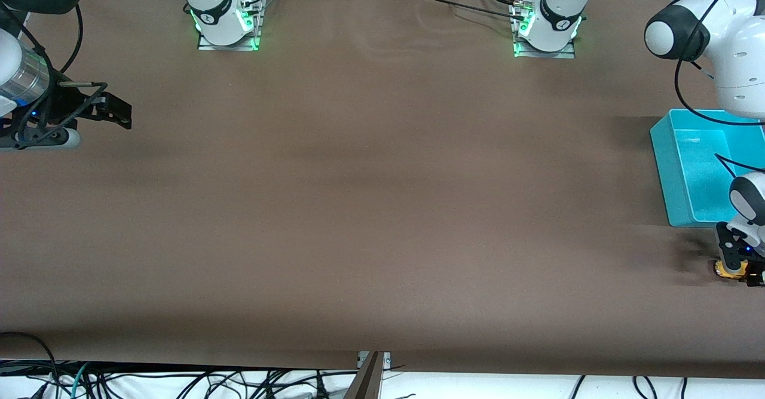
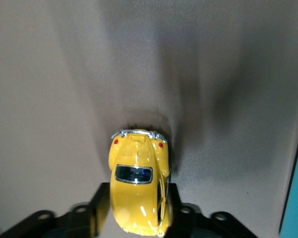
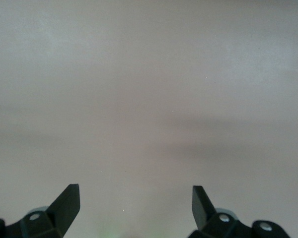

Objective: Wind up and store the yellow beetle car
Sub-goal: 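Lift the car with the left gripper and carry it over the bin, then lower the car into the turquoise bin and open the left gripper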

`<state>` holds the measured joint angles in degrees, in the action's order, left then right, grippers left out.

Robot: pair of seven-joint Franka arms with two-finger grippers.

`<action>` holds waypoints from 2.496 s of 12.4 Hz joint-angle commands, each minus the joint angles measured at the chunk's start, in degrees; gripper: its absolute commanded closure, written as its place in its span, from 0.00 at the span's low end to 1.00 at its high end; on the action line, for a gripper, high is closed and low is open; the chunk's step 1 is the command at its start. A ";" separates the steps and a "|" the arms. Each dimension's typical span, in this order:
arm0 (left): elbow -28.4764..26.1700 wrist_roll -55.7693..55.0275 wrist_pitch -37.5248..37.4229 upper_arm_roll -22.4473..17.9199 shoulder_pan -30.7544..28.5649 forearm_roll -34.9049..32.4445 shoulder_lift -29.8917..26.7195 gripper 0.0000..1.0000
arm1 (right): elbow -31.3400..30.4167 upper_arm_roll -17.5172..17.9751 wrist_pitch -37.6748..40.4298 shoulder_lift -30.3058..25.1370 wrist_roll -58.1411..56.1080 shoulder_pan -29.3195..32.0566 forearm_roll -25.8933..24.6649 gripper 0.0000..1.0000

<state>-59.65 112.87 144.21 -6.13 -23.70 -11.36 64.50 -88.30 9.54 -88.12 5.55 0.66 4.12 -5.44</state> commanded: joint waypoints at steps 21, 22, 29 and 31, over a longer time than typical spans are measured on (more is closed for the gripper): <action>-47.72 6.75 -9.60 -0.82 -2.66 -2.35 -39.10 0.82 | -0.46 -4.97 0.32 -0.72 1.09 0.19 3.60 0.00; -50.71 6.75 -5.82 -0.82 -3.54 -2.44 -39.02 0.82 | -0.29 -5.06 0.32 -0.28 0.83 0.19 3.60 0.00; -52.85 6.48 3.18 -0.91 -4.34 -2.36 -32.25 0.80 | 0.33 -5.06 -0.03 -0.10 0.39 0.10 3.16 0.00; -52.59 6.04 3.18 -0.82 -4.34 -2.36 -31.20 0.77 | 0.33 -5.06 -0.03 0.16 0.39 0.10 3.07 0.00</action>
<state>-112.84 119.05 146.90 -7.15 -27.83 -12.03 31.47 -88.34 4.70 -88.20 5.66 1.88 4.25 -2.85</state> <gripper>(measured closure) 0.551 0.000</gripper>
